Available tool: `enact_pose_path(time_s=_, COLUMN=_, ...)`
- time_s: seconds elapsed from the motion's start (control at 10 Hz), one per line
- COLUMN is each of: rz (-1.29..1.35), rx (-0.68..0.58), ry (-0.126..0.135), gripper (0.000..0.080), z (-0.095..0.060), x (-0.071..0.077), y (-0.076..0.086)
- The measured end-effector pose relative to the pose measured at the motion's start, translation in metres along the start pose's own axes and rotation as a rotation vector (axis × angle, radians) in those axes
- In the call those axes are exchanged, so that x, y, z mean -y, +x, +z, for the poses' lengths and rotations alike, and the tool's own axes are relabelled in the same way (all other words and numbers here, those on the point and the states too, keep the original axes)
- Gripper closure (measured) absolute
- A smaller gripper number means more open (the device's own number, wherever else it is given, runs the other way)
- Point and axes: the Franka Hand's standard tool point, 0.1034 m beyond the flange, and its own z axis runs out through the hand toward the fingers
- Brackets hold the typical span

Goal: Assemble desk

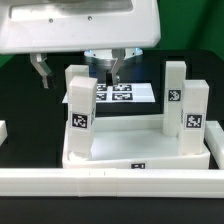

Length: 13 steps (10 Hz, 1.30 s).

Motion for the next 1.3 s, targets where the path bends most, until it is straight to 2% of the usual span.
enact_pose_path(time_s=0.1, rz=0.005, rx=0.043, ry=0.005, gripper=0.0151, z=0.0028, x=0.002, y=-0.0011)
enact_pose_path(time_s=0.3, rz=0.001, rx=0.038, ry=0.001, gripper=0.0151, z=0.0054, x=0.0028, y=0.0062)
enact_pose_path(time_s=0.6, rz=-0.002, rx=0.04, ry=-0.001, gripper=0.0153, z=0.0085, x=0.0024, y=0.0069)
enact_pose_path(time_s=0.8, rz=-0.002, rx=0.04, ry=-0.002, gripper=0.0506, z=0.0086, x=0.0023, y=0.0069)
enact_pose_path(time_s=1.3, rz=0.0, rx=0.04, ry=-0.002, gripper=0.0508, z=0.0092, x=0.0019, y=0.0068)
